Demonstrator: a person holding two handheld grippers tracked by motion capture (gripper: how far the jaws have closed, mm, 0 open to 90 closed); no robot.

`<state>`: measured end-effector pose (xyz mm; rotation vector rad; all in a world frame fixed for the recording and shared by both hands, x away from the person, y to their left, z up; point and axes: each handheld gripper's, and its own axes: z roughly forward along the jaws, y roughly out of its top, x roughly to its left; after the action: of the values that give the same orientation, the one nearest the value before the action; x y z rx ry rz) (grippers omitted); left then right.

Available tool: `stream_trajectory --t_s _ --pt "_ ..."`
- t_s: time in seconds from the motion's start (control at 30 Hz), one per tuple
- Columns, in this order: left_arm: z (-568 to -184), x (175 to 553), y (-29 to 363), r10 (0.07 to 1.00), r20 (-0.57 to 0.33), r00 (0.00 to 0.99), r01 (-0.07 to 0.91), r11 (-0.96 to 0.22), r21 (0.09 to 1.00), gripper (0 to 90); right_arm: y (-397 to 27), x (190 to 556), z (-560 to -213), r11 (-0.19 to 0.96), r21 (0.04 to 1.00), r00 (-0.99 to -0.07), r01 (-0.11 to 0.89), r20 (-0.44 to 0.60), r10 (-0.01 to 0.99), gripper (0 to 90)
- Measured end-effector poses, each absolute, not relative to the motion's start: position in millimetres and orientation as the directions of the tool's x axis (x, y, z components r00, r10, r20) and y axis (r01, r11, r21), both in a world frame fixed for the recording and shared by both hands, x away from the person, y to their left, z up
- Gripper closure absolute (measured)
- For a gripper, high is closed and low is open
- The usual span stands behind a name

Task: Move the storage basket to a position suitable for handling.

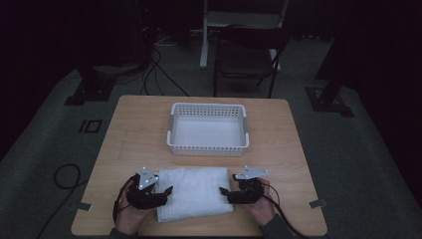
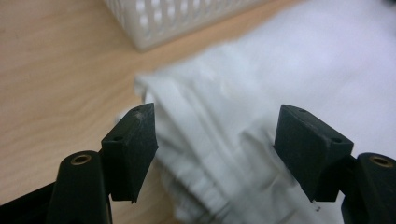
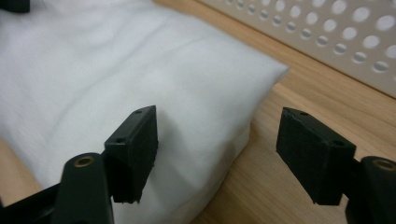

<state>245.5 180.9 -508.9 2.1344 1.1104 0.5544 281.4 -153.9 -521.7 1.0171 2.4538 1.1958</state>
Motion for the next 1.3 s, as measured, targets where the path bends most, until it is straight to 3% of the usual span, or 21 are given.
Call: stream_trajectory --t_s 0.73,1.3 --pt "-525 292 157 0.828 0.005 0.56 0.566 -0.388 0.727 30.3 -161 302 -538 0.425 0.729 -0.644 0.536 0.028 0.765 28.7" --pt "-523 332 121 0.824 0.029 0.566 0.553 -0.405 0.728 30.4 -186 330 -538 0.369 0.744 -0.532 0.556 -0.022 0.846 30.2"
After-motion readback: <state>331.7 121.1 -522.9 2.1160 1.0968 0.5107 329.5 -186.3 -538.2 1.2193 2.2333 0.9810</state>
